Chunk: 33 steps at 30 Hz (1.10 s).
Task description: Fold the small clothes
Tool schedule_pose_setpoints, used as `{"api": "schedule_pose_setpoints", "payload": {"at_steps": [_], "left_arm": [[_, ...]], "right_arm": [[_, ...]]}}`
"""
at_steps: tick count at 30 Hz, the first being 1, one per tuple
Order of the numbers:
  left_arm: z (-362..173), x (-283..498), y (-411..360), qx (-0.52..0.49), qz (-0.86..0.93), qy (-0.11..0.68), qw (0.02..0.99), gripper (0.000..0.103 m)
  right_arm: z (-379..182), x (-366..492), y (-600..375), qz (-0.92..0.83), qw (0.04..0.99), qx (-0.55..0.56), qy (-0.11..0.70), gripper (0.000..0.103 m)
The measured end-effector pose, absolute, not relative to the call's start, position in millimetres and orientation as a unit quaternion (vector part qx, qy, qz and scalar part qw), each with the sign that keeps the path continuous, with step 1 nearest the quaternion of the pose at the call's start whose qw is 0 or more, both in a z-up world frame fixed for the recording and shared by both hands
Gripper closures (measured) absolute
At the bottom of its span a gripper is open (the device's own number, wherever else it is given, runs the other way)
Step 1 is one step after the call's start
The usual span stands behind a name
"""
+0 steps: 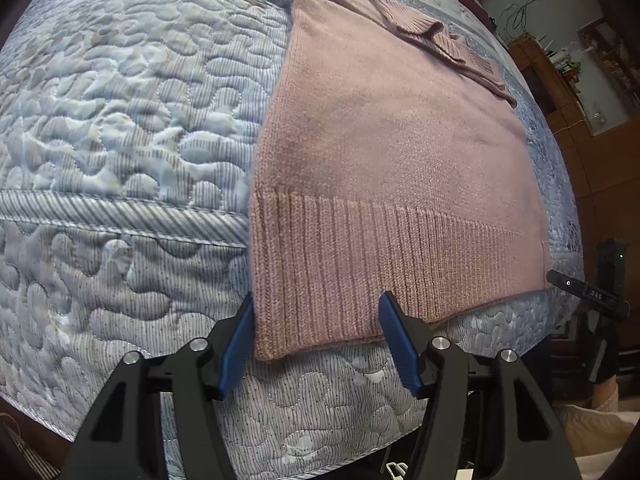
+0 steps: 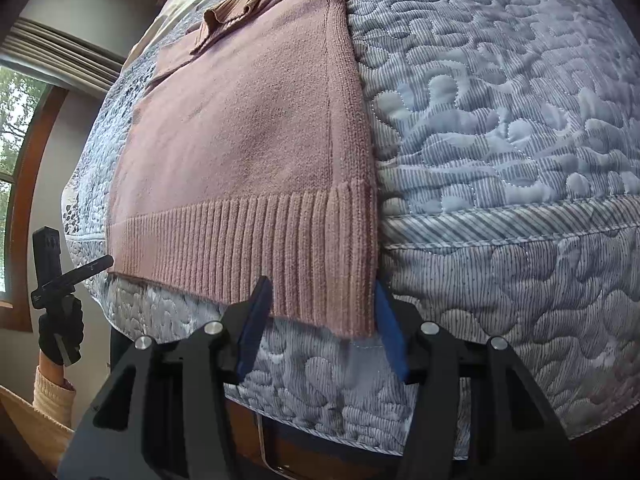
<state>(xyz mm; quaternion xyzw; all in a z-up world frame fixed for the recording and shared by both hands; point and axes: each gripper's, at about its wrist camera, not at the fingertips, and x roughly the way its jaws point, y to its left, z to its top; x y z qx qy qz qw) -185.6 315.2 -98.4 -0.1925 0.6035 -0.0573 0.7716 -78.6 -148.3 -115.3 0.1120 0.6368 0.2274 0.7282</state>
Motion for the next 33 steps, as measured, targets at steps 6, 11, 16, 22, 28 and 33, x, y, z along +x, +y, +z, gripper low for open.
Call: {"api": "schedule_pose_setpoints", "payload": {"at_steps": [6, 11, 16, 22, 28, 33], "left_arm": [[-100, -185, 312, -0.181, -0.053, 0.608, 0.771, 0.05], [-104, -181, 321, -0.209, -0.047, 0.603, 0.768, 0.057], [-110, -179, 331, -0.256, -0.059, 0.598, 0.757, 0.082], [-99, -179, 331, -0.249, -0.056, 0.586, 0.769, 0.092], [-62, -174, 336, -0.265, -0.087, 0.535, 0.797, 0.093], [-45, -147, 342, -0.274, -0.095, 0.512, 0.809, 0.093]], "right_arm": [[-120, -75, -145, 0.229, 0.726, 0.116, 0.638, 0.054], [-124, -76, -146, 0.245, 0.716, 0.131, 0.641, 0.069], [-130, -76, -150, 0.247, 0.705, 0.153, 0.647, 0.086], [-117, -73, -156, 0.275, 0.699, 0.175, 0.636, 0.093], [-92, -59, -162, 0.305, 0.696, 0.231, 0.608, 0.094], [-68, -31, -162, 0.312, 0.709, 0.246, 0.583, 0.094]]}}
